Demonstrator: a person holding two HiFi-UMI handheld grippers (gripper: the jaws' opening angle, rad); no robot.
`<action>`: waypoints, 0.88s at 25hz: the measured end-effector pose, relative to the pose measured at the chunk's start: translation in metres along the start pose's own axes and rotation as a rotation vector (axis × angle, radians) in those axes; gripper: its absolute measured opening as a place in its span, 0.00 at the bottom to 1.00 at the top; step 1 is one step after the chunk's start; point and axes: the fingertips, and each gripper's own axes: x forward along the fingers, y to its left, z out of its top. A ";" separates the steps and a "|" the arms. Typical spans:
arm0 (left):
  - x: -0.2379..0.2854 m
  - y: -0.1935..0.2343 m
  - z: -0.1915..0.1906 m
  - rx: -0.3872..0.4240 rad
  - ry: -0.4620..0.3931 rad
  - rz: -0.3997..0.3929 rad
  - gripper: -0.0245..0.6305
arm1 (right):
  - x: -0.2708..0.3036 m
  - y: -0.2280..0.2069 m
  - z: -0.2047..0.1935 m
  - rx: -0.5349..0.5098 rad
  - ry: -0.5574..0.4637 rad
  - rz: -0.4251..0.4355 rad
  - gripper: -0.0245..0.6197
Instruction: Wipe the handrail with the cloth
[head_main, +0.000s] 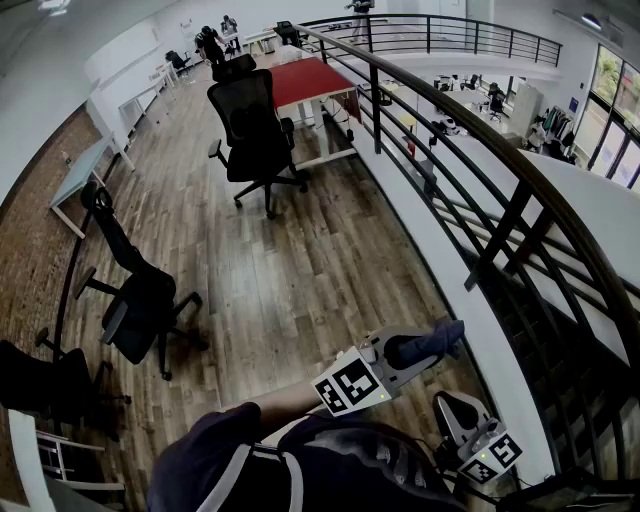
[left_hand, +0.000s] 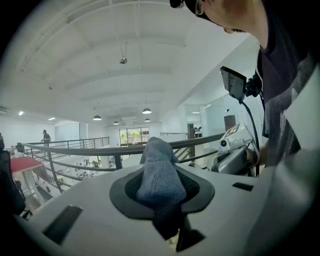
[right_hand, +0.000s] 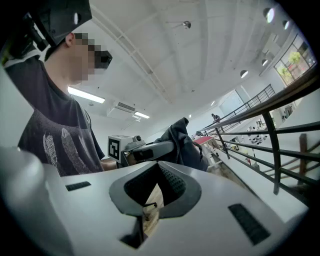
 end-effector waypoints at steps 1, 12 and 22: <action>0.010 -0.009 0.000 -0.001 0.002 -0.015 0.19 | -0.013 -0.004 0.000 -0.005 -0.001 -0.010 0.04; 0.113 -0.071 -0.005 0.060 0.078 -0.137 0.19 | -0.123 -0.066 0.004 0.084 -0.067 -0.164 0.04; 0.270 0.201 -0.022 0.176 0.202 0.211 0.19 | -0.128 -0.219 0.000 0.096 -0.013 -0.320 0.04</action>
